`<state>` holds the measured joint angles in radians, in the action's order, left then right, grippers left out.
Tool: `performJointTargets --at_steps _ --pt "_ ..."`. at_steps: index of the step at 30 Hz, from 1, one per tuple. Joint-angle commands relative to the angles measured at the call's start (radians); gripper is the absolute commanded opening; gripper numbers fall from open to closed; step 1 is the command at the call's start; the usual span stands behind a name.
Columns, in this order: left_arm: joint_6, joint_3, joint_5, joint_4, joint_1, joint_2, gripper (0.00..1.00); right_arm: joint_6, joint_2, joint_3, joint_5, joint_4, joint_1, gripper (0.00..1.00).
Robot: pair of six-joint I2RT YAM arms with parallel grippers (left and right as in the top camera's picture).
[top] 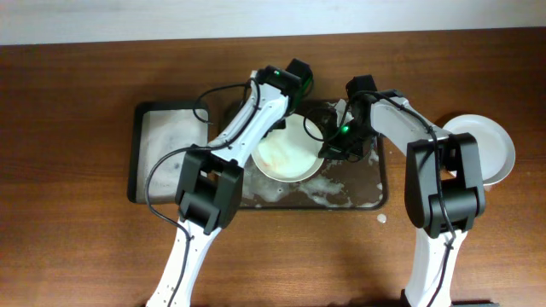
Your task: Clean dirty plates on tray and stack at the side
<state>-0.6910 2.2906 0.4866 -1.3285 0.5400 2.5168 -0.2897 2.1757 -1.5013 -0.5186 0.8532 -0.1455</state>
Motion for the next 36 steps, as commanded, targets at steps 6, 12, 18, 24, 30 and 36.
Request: performJointTargets --at_steps 6,12,18,24,30,36 --pt "-0.068 -0.035 0.06 -0.016 0.048 -0.045 0.01 0.024 0.041 0.035 0.111 0.014 0.001 0.04" --pt "0.021 -0.035 0.032 -0.004 0.05 -0.137 0.01 0.024 0.041 0.035 0.111 0.014 0.002 0.04" --pt "0.094 -0.035 -0.104 -0.014 -0.016 -0.324 0.01 0.024 0.041 0.035 0.111 0.014 0.002 0.04" --pt "0.065 -0.078 -0.109 -0.085 -0.012 -0.375 0.01 0.024 0.041 0.035 0.111 0.006 0.002 0.04" --pt "0.053 -0.467 -0.157 0.203 0.029 -0.463 0.01 0.047 0.041 0.035 0.111 0.011 0.002 0.04" --pt "0.098 -0.875 -0.209 0.639 0.044 -0.62 0.01 0.046 0.041 0.035 0.085 0.0 0.002 0.04"
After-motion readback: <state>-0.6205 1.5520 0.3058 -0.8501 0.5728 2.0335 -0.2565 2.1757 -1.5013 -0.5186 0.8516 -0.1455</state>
